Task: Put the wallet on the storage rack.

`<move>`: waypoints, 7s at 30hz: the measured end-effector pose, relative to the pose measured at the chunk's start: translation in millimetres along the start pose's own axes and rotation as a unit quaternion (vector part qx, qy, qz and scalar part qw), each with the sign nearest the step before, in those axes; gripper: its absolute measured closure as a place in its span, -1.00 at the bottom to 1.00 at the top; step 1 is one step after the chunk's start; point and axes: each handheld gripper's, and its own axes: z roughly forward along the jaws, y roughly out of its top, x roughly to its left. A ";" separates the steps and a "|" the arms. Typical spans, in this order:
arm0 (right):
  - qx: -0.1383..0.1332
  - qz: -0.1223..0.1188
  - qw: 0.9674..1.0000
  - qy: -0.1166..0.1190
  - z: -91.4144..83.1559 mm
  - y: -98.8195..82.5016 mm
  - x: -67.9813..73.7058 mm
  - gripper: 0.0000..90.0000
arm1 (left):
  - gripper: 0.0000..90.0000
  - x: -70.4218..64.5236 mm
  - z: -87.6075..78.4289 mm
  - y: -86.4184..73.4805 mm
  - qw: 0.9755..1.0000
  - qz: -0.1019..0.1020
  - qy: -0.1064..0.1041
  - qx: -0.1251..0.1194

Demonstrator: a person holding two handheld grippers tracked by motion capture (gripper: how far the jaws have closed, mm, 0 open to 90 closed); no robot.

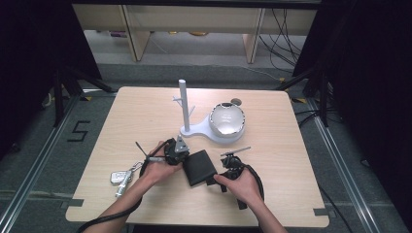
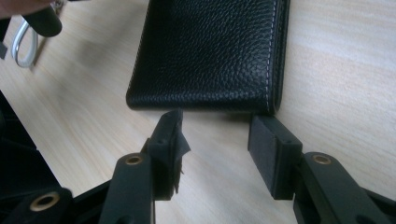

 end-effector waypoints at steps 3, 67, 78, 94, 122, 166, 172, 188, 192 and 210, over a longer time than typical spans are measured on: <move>-0.007 0.011 1.000 0.004 2.2 1.2 0.4 0.23 | 0.99 -0.5 2.3 0.6 1.000 -0.007 -0.002 0.002; -0.075 -0.131 0.986 -0.072 -55.7 65.9 23.0 0.73 | 0.88 -25.5 -16.0 9.9 0.997 0.038 -0.034 -0.051; 0.141 -0.388 0.899 -0.146 -113.0 88.9 21.4 0.73 | 0.80 -28.1 -54.6 -15.8 0.996 0.001 -0.023 -0.089; 0.247 -0.526 0.796 -0.167 -120.3 85.8 28.5 0.74 | 0.76 -12.1 -83.7 -70.0 0.989 -0.077 0.037 -0.123; 0.211 -0.559 0.767 -0.232 -141.7 142.4 37.0 0.74 | 0.60 -8.8 -87.3 -81.8 0.984 -0.114 0.061 -0.125; 0.228 -0.579 0.740 -0.257 -82.7 192.7 25.8 0.73 | 0.59 -8.6 -86.6 -81.5 0.982 -0.122 0.053 -0.135; 0.226 -0.591 0.738 -0.236 -69.1 196.1 15.5 0.73 | 0.58 -7.9 -86.4 -83.1 0.981 -0.125 0.054 -0.135; 0.219 -0.568 0.756 -0.241 -66.0 199.8 8.4 0.61 | 0.57 -8.3 -86.3 -82.1 0.981 -0.126 0.056 -0.134; 0.186 -0.555 0.766 -0.264 -67.0 203.3 2.7 0.44 | 0.56 -8.0 -85.4 -82.8 0.980 -0.131 0.054 -0.137; 0.072 -0.532 0.773 -0.338 -88.1 208.2 -10.1 0.05 | 0.52 -5.9 -86.4 -83.3 0.981 -0.126 0.057 -0.138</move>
